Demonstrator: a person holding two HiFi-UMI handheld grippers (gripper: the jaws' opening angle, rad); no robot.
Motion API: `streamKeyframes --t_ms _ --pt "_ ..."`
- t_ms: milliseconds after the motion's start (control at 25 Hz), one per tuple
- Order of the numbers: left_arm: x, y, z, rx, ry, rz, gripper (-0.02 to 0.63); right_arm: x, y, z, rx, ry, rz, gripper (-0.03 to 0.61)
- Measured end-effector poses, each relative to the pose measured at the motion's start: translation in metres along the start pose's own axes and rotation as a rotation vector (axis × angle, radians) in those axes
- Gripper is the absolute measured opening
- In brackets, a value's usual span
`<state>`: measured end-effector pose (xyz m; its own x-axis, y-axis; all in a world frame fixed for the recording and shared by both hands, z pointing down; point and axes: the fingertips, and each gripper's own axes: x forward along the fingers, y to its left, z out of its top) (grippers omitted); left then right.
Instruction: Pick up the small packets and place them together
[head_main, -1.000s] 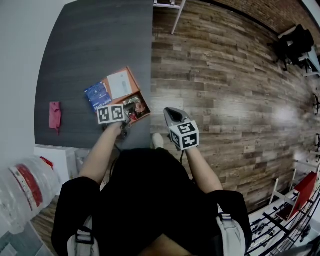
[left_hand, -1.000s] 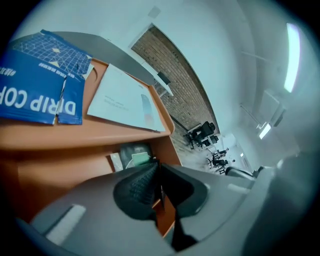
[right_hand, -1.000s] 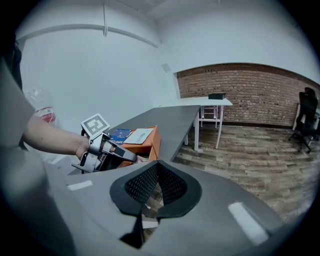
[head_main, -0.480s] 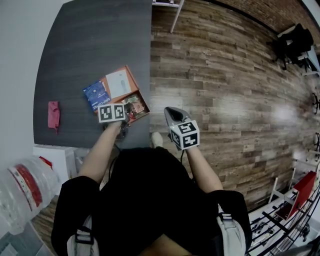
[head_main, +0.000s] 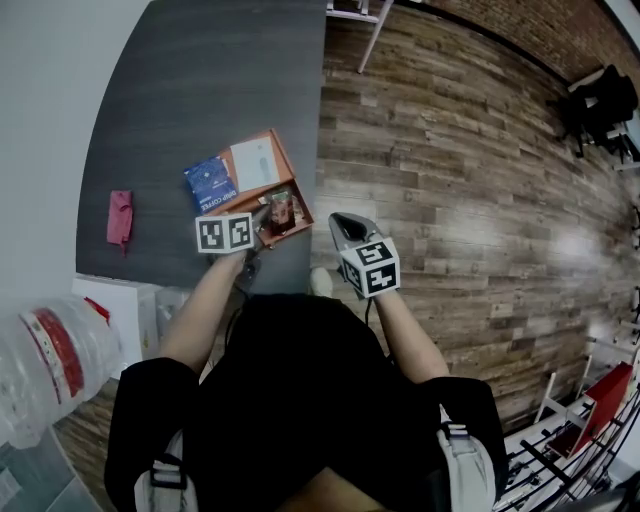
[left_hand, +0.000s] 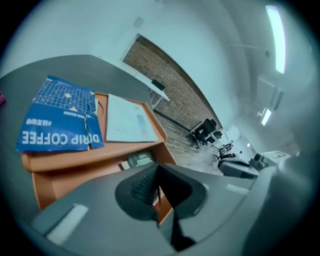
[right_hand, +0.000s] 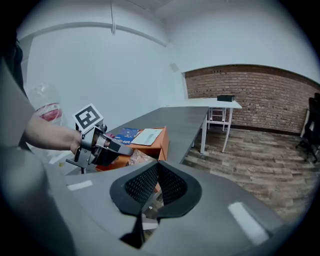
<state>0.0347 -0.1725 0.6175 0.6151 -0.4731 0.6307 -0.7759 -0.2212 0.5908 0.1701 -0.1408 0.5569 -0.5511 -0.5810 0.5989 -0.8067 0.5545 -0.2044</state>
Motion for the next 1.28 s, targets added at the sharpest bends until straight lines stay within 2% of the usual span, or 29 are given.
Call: streamKeyframes --t_ms 120,240,520,720,920,1080,1280 --pt "-0.008 -0.012 0.009 0.053 -0.018 -0.022 -0.002 0.004 0.004 0.005 -0.017 -0.005 0.011 0.003" --pt "-0.018 -0.023 0.019 0.071 -0.052 -0.061 -0.002 0.009 0.009 0.011 -0.032 -0.011 0.02 0.003" --pt "-0.039 -0.036 0.048 0.04 -0.138 -0.138 -0.002 0.017 0.023 0.023 -0.072 -0.017 0.047 0.003" --pt "-0.048 -0.034 0.076 0.043 -0.192 -0.153 -0.002 0.025 0.026 0.031 -0.094 -0.018 0.057 0.003" --pt "-0.049 -0.023 0.107 -0.016 -0.229 -0.194 -0.002 0.032 0.026 0.045 -0.094 -0.032 0.059 0.003" --pt "-0.035 -0.007 0.125 -0.065 -0.23 -0.177 -0.002 0.036 0.023 0.052 -0.091 -0.035 0.052 0.003" --pt "-0.016 0.016 0.135 -0.047 -0.194 -0.095 -0.002 0.041 0.024 0.05 -0.081 -0.026 0.041 0.003"
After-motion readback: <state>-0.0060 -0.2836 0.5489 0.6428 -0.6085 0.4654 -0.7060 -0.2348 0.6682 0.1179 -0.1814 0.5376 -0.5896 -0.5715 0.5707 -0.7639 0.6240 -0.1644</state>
